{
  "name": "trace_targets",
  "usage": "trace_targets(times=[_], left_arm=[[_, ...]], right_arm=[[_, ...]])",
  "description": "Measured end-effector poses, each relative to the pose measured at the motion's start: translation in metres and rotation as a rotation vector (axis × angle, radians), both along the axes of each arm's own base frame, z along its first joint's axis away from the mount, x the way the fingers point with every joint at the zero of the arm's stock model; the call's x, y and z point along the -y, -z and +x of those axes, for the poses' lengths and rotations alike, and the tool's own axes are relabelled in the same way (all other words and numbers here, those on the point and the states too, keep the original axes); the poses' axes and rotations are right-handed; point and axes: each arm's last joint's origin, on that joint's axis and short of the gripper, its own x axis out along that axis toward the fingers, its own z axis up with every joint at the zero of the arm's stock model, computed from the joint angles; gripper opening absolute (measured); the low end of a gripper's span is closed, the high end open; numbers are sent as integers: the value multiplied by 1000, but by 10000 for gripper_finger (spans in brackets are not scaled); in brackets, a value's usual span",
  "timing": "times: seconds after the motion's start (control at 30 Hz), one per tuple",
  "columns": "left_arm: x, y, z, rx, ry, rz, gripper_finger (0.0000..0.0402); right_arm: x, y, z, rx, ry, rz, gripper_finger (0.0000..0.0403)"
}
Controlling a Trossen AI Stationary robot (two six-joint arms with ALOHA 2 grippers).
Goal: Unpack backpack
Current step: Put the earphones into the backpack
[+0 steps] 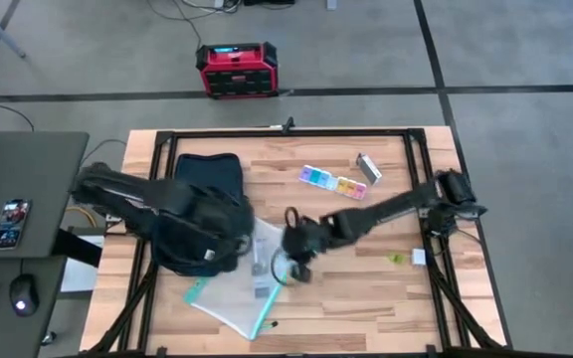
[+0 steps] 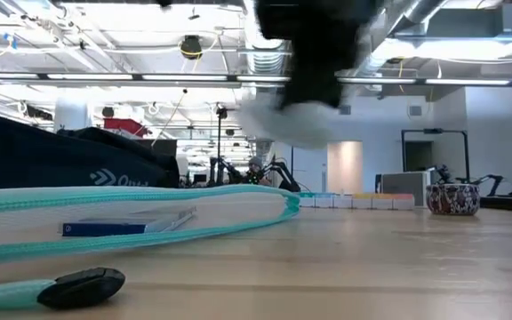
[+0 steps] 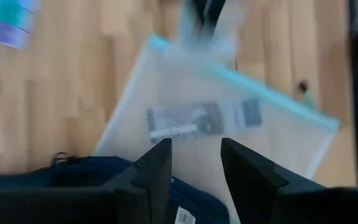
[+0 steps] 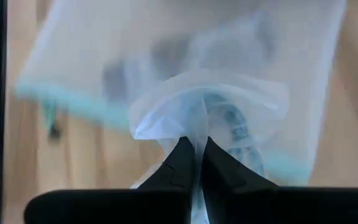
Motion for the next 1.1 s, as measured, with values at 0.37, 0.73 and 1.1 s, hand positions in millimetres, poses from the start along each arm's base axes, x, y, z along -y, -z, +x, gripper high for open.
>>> trace_targets(times=[0.37,0.73,1.1], left_arm=[[-26,-72,-104,381,-213,-20,125],[-35,-78,-124,404,-202,26,125],[-34,-69,-122,303,-152,105,125]], right_arm=[[104,-21,90,630,180,72,2],[122,-3,154,657,133,219,105],[140,-55,101,206,33,-18,251]])
